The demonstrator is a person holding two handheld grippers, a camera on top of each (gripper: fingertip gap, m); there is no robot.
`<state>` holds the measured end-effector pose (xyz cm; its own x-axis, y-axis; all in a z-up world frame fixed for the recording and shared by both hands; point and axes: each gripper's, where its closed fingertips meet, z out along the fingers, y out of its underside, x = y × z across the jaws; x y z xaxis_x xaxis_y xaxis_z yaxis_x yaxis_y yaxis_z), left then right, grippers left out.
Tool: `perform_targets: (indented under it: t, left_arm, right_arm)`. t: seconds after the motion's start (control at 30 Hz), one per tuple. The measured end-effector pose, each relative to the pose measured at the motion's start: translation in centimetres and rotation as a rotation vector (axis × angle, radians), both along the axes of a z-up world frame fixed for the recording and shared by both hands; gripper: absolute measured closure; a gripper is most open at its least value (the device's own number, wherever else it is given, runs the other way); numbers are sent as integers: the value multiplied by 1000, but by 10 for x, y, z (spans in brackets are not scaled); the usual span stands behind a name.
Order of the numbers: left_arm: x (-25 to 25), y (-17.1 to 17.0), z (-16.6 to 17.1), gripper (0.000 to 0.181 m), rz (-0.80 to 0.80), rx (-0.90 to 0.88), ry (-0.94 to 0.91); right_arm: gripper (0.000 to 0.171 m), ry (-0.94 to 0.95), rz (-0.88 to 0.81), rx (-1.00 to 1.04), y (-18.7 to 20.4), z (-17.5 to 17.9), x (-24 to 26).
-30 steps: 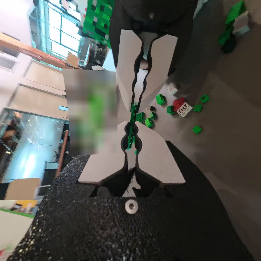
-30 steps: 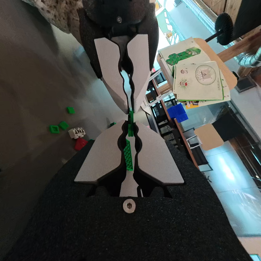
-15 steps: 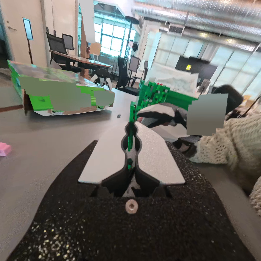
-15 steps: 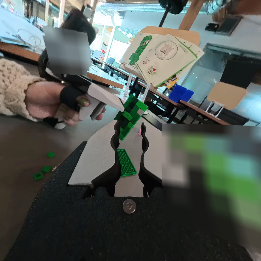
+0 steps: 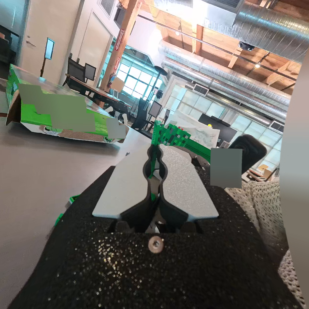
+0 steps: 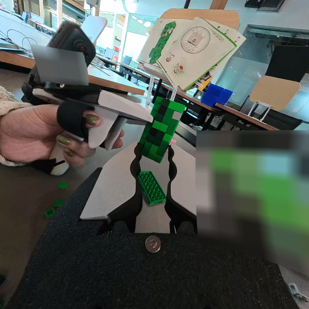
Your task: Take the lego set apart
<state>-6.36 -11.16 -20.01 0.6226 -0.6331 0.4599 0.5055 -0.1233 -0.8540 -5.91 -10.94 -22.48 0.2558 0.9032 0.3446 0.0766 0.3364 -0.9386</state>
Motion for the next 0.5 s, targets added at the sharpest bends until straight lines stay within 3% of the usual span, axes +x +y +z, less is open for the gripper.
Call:
perform_targets:
  t: [0.3, 0.33, 0.5]
  left_arm:
    - [0, -5, -2, 177, -73, 14, 60]
    - [-3, -5, 0, 178, -72, 28, 58]
    - [-4, -5, 0, 178, -79, 29, 59]
  right_arm:
    - [148, -13, 134, -153, -5, -2, 0]
    - [163, -9, 166, -175, -6, -2, 1]
    - [161, 7, 159, -180, -6, 0, 0]
